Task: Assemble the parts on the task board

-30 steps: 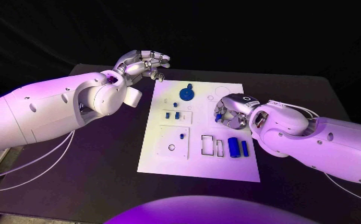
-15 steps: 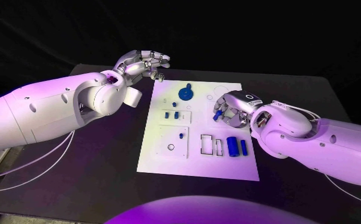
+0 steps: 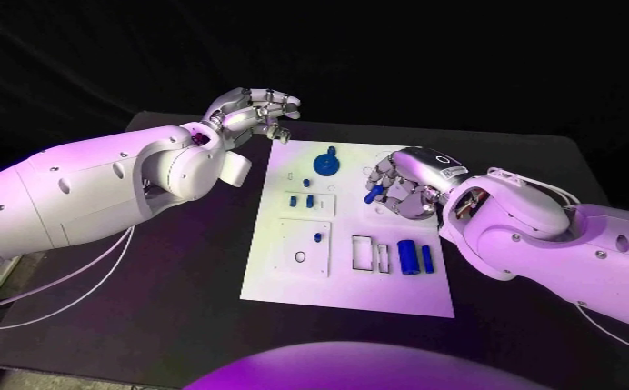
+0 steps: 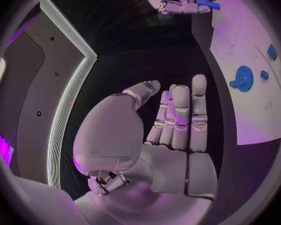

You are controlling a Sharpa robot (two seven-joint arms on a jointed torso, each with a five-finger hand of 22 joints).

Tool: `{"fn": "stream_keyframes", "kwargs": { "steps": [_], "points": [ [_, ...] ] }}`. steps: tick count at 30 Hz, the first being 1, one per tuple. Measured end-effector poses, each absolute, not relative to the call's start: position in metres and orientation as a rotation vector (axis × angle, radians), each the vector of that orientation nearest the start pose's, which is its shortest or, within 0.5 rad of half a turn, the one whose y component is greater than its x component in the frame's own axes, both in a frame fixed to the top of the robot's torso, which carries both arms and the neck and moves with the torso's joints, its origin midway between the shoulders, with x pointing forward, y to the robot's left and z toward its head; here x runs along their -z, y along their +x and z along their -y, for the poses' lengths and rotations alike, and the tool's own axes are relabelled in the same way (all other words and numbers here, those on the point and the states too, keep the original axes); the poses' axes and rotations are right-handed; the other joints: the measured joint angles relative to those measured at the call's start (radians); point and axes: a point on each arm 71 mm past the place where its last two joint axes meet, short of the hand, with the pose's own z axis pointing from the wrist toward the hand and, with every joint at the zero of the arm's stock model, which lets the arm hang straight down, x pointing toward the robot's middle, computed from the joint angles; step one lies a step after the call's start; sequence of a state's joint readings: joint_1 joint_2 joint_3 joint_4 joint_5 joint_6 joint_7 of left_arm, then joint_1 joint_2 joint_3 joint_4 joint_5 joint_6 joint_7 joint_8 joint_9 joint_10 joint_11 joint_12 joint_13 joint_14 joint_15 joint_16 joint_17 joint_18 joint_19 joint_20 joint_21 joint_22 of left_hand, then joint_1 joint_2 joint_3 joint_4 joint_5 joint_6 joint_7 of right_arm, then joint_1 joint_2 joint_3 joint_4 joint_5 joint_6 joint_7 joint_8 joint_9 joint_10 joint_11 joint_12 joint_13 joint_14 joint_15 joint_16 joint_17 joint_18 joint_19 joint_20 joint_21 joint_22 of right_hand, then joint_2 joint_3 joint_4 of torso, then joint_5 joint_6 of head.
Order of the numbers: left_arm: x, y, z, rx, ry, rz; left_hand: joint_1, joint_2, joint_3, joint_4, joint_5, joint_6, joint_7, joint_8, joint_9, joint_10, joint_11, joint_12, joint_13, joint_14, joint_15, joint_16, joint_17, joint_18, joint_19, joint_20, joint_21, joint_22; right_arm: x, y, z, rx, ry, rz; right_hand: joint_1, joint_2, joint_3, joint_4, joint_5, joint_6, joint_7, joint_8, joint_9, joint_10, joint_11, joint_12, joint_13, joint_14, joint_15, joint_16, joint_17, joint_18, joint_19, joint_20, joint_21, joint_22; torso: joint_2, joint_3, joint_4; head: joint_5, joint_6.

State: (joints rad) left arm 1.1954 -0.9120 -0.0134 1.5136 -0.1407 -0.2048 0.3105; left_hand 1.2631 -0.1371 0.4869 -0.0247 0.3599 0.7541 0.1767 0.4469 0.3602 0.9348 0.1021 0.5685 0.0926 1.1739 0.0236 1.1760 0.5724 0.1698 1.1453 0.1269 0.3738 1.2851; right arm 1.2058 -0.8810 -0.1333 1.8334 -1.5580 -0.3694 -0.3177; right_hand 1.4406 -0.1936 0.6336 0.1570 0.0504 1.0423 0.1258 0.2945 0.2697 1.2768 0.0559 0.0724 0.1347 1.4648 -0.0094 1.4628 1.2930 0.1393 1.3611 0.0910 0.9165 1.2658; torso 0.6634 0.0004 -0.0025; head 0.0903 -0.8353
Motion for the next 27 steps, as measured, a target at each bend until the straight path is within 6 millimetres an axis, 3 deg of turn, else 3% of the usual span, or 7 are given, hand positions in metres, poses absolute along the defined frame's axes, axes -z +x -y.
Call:
{"fn": "stream_keyframes", "kwargs": {
  "steps": [11, 18, 27],
  "points": [
    [0.174, 0.491, -0.237, 1.510, -0.998, -1.527, 0.000, 0.000, 0.000, 0.000, 0.000, -0.003, -0.003, 0.000, 0.000, 0.000, 0.000, 0.000, 0.000, 0.000, 0.000, 0.000, 0.001, 0.000, 0.000, 0.000, 0.000, -0.001, 0.185, 0.388, 0.085, -0.844, -0.301, -1.682, 0.000, 0.000, 0.004, -0.004, 0.000, -0.003, -0.001, 0.000, 0.000, 0.001, 0.001, 0.000, 0.000, 0.000, 0.000, 0.000, -0.001, 0.000, 0.000, 0.000, -0.001, 0.000, 0.001, 0.0001, -0.0003, 0.019, -0.008],
    [0.174, 0.491, -0.236, 1.509, -0.999, -1.528, 0.000, 0.000, 0.000, 0.000, 0.000, -0.003, -0.003, 0.005, 0.000, 0.000, 0.000, 0.000, 0.000, 0.000, 0.000, 0.000, 0.001, 0.000, 0.000, 0.000, 0.000, -0.001, 0.206, 0.374, 0.055, -0.905, -0.349, -1.701, -0.008, -0.002, 0.015, -0.015, 0.006, -0.006, -0.001, 0.012, 0.000, 0.001, 0.001, -0.004, 0.000, 0.000, 0.000, 0.000, 0.000, 0.000, 0.000, 0.000, -0.001, 0.000, 0.001, 0.0001, -0.0001, 0.036, -0.011],
    [0.174, 0.492, -0.236, 1.508, -1.000, -1.530, 0.000, 0.000, 0.000, 0.000, 0.000, -0.007, 0.000, 0.005, 0.000, 0.000, 0.000, 0.000, 0.000, 0.000, 0.000, 0.000, 0.001, 0.000, 0.000, 0.000, 0.000, -0.002, 0.226, 0.366, 0.038, -0.930, -0.390, -1.714, -0.012, 0.001, 0.019, -0.019, 0.007, -0.010, -0.002, 0.012, 0.000, 0.001, 0.001, -0.004, 0.000, 0.000, 0.000, 0.000, 0.001, 0.000, 0.000, 0.000, -0.001, 0.000, 0.001, -0.0006, 0.0001, 0.048, -0.016]
  ]
}}
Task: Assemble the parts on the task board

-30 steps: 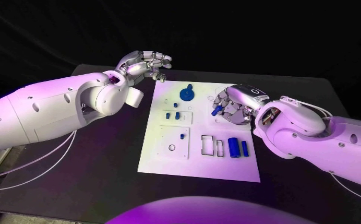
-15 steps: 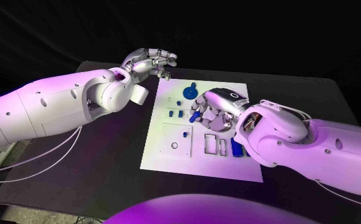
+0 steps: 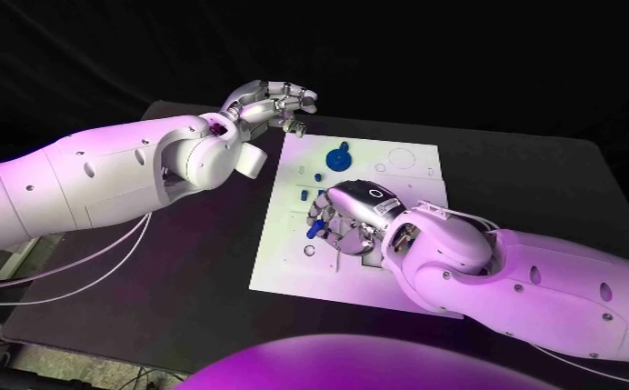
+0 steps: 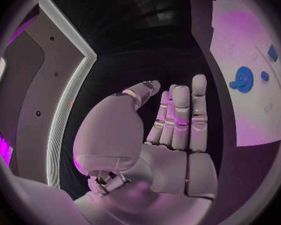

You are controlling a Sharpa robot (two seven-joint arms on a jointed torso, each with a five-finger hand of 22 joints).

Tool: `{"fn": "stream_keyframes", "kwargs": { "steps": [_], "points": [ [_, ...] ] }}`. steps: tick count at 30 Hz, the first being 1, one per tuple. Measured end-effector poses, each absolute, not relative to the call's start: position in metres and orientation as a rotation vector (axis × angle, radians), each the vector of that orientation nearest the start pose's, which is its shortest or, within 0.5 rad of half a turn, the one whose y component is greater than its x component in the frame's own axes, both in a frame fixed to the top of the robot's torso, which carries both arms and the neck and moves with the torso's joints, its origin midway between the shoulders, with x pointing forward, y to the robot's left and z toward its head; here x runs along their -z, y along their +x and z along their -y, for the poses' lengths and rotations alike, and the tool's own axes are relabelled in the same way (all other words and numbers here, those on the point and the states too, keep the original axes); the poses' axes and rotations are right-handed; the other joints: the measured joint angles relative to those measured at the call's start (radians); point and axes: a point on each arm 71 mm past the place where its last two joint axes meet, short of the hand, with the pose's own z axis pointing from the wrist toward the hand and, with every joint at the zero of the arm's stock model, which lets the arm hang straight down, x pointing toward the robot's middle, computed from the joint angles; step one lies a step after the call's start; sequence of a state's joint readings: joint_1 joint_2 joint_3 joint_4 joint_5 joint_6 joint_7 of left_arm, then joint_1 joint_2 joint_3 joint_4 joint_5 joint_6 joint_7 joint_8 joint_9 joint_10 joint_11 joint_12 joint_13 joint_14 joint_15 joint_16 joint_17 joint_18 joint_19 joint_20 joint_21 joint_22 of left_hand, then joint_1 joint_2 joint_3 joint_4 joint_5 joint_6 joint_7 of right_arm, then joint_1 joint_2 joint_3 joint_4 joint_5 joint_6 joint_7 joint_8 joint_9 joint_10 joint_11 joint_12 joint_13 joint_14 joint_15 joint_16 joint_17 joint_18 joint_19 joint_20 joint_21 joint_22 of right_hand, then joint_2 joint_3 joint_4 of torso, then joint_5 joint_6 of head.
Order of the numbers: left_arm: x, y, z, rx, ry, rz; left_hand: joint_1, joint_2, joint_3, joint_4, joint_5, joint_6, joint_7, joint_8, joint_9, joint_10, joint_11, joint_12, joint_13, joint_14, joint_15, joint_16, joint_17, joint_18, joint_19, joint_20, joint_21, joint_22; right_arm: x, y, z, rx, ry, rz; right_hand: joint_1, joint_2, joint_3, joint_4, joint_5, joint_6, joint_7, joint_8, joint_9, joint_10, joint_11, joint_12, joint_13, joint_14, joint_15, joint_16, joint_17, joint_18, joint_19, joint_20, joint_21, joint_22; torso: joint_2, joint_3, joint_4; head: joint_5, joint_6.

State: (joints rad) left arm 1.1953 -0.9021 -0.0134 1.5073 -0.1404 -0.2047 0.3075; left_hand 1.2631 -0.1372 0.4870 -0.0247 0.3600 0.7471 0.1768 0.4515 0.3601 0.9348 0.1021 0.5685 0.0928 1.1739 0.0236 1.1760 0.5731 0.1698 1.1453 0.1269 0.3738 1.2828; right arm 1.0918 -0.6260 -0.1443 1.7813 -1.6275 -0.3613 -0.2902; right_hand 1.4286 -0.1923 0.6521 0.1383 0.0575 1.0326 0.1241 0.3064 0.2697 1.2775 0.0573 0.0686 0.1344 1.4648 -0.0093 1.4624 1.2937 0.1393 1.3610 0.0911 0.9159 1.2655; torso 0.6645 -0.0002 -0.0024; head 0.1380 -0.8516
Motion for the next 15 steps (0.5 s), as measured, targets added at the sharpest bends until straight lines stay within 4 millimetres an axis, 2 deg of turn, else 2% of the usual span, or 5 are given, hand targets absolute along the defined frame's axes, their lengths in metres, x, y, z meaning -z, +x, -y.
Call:
{"fn": "stream_keyframes", "kwargs": {
  "steps": [15],
  "points": [
    [0.175, 0.492, -0.235, 1.509, -1.001, -1.534, 0.000, 0.000, 0.000, 0.000, 0.000, 0.000, 0.000, 0.000, 0.000, 0.000, 0.000, 0.000, -0.001, 0.000, 0.000, 0.000, 0.000, 0.000, 0.000, 0.000, 0.000, 0.000, 0.247, 0.365, 0.030, -0.917, -0.432, -1.734, -0.008, -0.003, 0.006, -0.006, 0.005, -0.006, -0.001, 0.004, 0.000, 0.000, 0.000, 0.000, 0.000, 0.000, 0.000, 0.000, 0.001, 0.000, 0.000, 0.000, 0.000, 0.000, 0.000, -0.0001, -0.0002, 0.013, -0.009]
  ]
}}
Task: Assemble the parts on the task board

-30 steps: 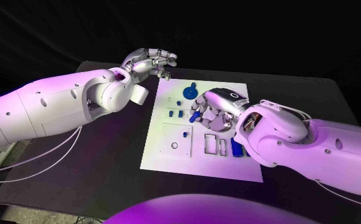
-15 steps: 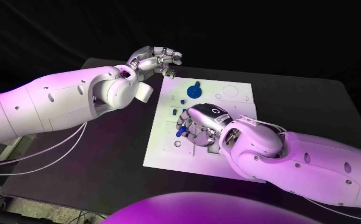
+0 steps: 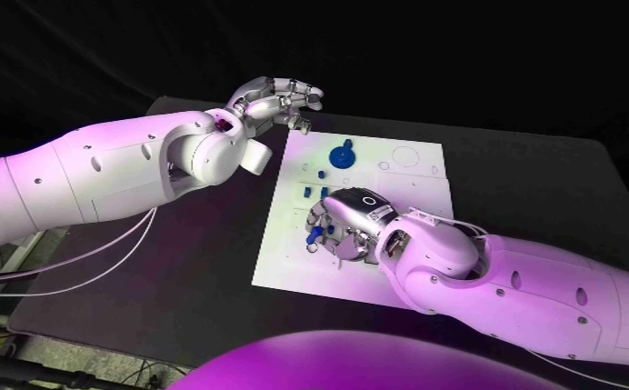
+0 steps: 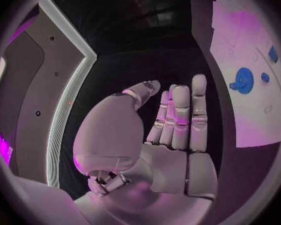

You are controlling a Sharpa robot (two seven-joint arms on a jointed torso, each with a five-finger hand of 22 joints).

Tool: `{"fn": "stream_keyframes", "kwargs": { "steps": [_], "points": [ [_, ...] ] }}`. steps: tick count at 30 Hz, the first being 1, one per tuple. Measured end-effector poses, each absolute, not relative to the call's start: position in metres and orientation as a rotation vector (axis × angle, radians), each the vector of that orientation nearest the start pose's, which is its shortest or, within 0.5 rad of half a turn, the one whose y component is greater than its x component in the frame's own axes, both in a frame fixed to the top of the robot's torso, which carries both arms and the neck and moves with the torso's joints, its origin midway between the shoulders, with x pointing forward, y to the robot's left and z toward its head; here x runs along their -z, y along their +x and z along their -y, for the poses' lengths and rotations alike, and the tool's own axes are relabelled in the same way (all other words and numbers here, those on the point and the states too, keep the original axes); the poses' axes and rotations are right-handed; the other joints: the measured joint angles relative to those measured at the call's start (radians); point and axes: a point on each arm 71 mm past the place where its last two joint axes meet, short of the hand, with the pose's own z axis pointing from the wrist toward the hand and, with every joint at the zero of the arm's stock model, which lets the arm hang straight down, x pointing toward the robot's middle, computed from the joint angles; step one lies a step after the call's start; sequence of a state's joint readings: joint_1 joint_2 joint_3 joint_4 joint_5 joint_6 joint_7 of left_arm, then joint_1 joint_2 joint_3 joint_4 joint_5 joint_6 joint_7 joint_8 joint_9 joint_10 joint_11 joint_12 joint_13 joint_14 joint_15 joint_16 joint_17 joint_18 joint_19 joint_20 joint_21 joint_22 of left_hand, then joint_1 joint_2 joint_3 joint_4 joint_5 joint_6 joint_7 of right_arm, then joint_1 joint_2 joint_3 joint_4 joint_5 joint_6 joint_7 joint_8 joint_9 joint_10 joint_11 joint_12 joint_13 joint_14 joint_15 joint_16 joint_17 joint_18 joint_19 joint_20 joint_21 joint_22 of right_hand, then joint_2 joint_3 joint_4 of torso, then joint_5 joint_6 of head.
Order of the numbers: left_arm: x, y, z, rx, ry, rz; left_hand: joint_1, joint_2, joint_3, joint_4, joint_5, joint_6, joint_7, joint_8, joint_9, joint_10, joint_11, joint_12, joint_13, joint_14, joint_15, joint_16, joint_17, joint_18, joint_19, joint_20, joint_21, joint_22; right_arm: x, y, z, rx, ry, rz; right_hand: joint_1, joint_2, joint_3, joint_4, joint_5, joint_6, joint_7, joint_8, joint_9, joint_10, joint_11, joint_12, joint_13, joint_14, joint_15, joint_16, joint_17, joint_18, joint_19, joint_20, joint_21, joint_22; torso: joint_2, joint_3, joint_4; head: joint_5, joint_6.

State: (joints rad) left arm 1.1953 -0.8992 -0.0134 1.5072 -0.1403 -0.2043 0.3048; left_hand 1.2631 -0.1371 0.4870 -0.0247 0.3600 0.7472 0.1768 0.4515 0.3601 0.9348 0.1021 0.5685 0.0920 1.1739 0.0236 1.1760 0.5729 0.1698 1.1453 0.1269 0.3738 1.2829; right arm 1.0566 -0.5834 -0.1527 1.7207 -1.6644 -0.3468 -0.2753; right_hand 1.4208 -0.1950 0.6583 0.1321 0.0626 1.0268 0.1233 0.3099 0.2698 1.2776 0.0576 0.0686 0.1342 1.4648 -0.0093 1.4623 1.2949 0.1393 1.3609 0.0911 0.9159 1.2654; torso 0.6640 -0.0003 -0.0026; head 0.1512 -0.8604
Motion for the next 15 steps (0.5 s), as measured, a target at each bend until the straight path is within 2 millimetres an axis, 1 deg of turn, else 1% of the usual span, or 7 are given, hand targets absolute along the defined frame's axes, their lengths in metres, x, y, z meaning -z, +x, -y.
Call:
{"fn": "stream_keyframes", "kwargs": {
  "steps": [7, 12, 15],
  "points": [
    [0.1748, 0.4916, -0.2348, 1.508, -1.001, -1.534, 0.000, 0.000, 0.000, 0.000, 0.000, 0.000, 0.000, 0.000, 0.000, 0.000, 0.000, 0.000, 0.000, 0.000, 0.000, 0.000, 0.000, 0.000, 0.000, 0.000, 0.000, 0.000, 0.2531, 0.3636, 0.0285, -0.911, -0.447, -1.746, -0.003, -0.003, 0.000, 0.000, 0.000, 0.000, 0.000, 0.000, 0.000, 0.001, 0.001, 0.000, 0.000, 0.000, 0.000, 0.000, 0.000, 0.000, 0.000, 0.000, -0.001, 0.000, 0.000, 0.0002, 0.0007, 0.003, -0.005],
    [0.1749, 0.4915, -0.2348, 1.508, -1.002, -1.536, 0.000, 0.000, 0.003, 0.003, 0.006, 0.000, 0.000, 0.000, 0.000, 0.000, 0.000, 0.000, 0.000, 0.000, 0.000, 0.000, -0.002, 0.000, 0.000, 0.000, 0.000, -0.001, 0.2560, 0.3617, 0.0291, -0.910, -0.450, -1.756, -0.004, -0.004, 0.003, -0.003, -0.001, -0.002, -0.001, -0.001, 0.001, 0.001, 0.001, 0.000, 0.001, 0.000, 0.000, 0.000, -0.001, 0.000, 0.000, 0.000, -0.005, 0.000, 0.000, 0.0006, 0.0006, 0.004, -0.007],
    [0.1749, 0.4915, -0.2351, 1.507, -1.003, -1.536, 0.000, 0.000, 0.003, 0.003, 0.006, 0.000, 0.000, 0.000, 0.000, 0.000, 0.000, 0.000, 0.000, 0.000, 0.000, 0.000, -0.002, 0.000, 0.000, 0.000, 0.000, -0.001, 0.2571, 0.3614, 0.0303, -0.907, -0.452, -1.761, -0.004, -0.004, 0.003, -0.003, -0.001, -0.001, 0.002, -0.001, 0.001, 0.001, 0.002, 0.000, 0.001, 0.000, 0.000, 0.000, -0.001, 0.000, 0.000, 0.000, -0.005, 0.000, 0.000, 0.0006, 0.0006, 0.004, -0.009]
  ]
}}
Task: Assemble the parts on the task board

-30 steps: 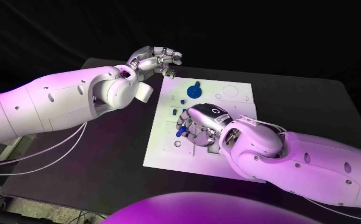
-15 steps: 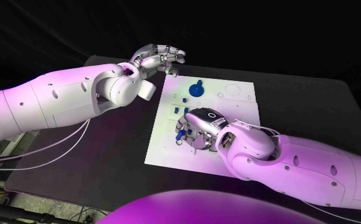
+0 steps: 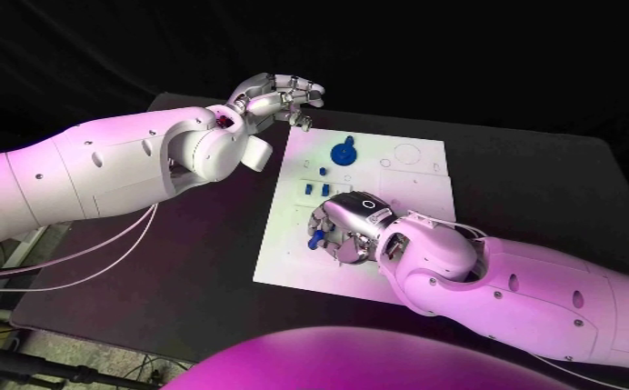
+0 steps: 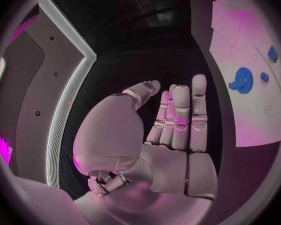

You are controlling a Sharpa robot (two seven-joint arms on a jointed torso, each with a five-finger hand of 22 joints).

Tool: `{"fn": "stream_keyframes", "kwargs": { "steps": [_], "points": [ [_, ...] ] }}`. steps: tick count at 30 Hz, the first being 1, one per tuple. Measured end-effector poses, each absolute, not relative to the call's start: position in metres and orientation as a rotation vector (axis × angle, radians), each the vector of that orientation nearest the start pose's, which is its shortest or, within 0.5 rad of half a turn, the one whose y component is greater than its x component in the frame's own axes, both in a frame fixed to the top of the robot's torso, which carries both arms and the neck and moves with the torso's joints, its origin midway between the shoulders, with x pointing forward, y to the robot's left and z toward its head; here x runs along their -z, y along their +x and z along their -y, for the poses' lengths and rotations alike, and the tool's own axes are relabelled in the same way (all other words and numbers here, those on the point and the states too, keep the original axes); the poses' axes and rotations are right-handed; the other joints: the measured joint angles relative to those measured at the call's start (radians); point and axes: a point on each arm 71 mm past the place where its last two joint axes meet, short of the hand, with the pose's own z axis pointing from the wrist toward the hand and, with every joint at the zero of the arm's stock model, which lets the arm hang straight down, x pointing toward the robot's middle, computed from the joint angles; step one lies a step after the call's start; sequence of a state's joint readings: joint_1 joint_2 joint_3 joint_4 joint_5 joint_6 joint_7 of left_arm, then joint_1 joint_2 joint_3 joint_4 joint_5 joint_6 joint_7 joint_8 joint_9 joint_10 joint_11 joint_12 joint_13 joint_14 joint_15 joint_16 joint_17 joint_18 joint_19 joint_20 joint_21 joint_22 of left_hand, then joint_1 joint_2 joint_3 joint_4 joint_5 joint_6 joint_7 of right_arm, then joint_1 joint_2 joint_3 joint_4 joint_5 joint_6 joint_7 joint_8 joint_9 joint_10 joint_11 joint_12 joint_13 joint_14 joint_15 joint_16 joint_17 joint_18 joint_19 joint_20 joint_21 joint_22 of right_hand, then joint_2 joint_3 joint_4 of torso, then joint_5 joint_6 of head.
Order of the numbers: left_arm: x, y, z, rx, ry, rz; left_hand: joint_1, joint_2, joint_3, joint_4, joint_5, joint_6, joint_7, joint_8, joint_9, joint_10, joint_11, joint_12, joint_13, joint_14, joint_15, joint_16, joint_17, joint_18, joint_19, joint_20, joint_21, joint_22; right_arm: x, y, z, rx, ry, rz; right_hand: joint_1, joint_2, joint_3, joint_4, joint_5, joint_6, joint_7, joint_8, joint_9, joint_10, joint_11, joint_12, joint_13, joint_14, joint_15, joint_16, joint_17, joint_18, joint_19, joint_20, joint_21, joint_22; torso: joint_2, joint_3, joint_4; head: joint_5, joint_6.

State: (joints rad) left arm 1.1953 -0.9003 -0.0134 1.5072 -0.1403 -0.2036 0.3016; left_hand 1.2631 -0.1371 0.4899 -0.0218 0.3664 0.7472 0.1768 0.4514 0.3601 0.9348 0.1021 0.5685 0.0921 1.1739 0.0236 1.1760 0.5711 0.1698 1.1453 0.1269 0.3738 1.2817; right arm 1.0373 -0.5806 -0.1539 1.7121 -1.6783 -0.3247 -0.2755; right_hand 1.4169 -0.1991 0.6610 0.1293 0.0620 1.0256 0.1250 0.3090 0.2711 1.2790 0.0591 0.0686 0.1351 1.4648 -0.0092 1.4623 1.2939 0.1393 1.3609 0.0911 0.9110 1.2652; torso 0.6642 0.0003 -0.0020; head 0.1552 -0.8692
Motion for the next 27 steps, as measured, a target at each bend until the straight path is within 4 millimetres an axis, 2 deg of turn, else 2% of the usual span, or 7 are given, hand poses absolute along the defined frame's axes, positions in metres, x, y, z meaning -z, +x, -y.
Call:
{"fn": "stream_keyframes", "kwargs": {
  "steps": [15, 27],
  "points": [
    [0.1751, 0.4915, -0.2367, 1.502, -1.005, -1.537, 0.000, 0.000, 0.000, 0.000, 0.000, 0.000, 0.000, 0.000, 0.000, 0.000, 0.000, 0.000, 0.000, 0.000, 0.000, 0.000, 0.000, 0.000, 0.000, 0.000, 0.000, 0.000, 0.2582, 0.3614, 0.0324, -0.895, -0.460, -1.770, -0.005, 0.003, 0.000, -0.006, -0.001, -0.001, 0.003, 0.000, 0.013, 0.000, 0.000, 0.000, 0.001, 0.000, 0.000, 0.000, -0.002, 0.000, 0.000, 0.000, 0.000, 0.000, 0.000, -0.0001, -0.0007, 0.007, -0.003],
    [0.1751, 0.4914, -0.2369, 1.502, -1.006, -1.538, 0.000, 0.000, 0.000, 0.000, 0.000, 0.000, 0.000, 0.000, 0.000, 0.000, 0.000, 0.000, 0.000, 0.000, 0.000, 0.000, 0.000, 0.000, 0.000, 0.000, 0.000, 0.000, 0.2628, 0.3586, 0.0243, -0.884, -0.483, -1.763, -0.005, 0.003, 0.000, -0.011, -0.001, -0.002, 0.005, 0.000, 0.013, 0.002, 0.002, 0.000, 0.003, 0.000, 0.000, 0.000, -0.002, 0.000, 0.000, 0.000, -0.005, -0.001, 0.000, -0.0003, -0.0003, 0.009, -0.001]
  ]
}}
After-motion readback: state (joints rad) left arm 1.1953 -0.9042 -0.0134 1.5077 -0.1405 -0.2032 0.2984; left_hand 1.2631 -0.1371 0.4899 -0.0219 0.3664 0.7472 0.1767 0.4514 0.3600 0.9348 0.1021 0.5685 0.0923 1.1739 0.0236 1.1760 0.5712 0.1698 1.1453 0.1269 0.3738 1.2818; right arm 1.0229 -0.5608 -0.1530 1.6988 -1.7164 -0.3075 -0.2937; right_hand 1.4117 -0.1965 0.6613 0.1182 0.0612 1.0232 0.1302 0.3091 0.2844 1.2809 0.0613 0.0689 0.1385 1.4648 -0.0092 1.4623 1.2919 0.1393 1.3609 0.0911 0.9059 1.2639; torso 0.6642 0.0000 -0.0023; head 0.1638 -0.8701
